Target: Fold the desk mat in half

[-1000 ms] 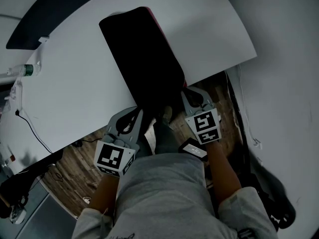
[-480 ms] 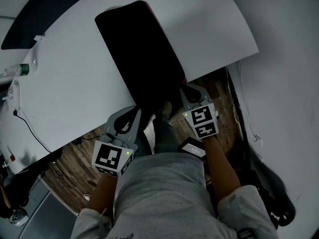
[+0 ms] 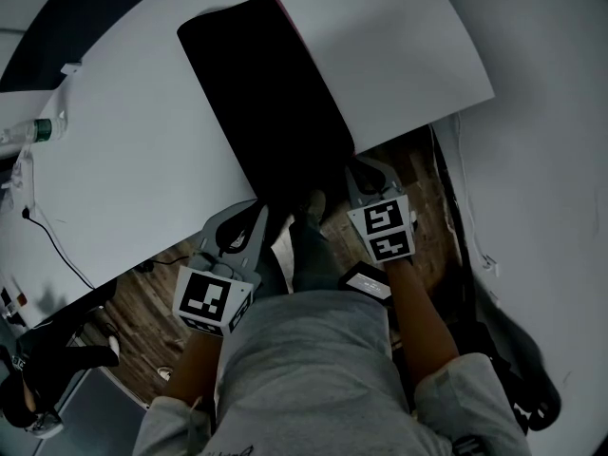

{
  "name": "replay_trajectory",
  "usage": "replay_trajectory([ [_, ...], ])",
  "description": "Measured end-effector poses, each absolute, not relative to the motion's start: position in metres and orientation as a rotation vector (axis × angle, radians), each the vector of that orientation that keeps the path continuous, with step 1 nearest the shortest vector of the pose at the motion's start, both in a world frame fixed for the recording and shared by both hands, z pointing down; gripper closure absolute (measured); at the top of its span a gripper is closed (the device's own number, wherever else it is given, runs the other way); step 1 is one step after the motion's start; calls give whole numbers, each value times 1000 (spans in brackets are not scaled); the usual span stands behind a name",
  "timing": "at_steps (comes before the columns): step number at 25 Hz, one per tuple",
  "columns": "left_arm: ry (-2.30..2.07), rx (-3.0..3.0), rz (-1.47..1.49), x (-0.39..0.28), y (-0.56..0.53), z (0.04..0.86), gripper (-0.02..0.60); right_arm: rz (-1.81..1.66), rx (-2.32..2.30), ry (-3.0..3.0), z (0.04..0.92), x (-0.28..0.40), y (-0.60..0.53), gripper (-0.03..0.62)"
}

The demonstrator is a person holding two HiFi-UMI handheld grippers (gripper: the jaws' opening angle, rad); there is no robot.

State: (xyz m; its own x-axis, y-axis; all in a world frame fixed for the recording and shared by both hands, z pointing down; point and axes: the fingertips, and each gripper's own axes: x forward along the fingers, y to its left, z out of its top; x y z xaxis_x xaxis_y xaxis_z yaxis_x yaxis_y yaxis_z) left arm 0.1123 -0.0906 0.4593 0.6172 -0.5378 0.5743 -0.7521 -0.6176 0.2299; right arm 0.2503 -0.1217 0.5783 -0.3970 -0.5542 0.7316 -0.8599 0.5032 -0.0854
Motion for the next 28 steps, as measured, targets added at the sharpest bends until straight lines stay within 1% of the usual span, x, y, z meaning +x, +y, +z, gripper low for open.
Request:
replay_trajectory([
  [6,-1022,2385,637,114,-89,462,561,602,1167,-2058,584,256,-120,551],
  [18,-1036,2386,635,117,-84,459,561,629,1165,-2068,583,260,-117,549],
  [20,-1038,2387,632,117,-83,458,561,620,1166,-2071,581,261,-115,571],
  [23,-1044,2393,624,117,-83,456,561,623,1174,-2085,575,262,-114,585],
  [28,-1052,2417,606,115,-81,446,561,593,1206,-2113,554,262,-116,586],
])
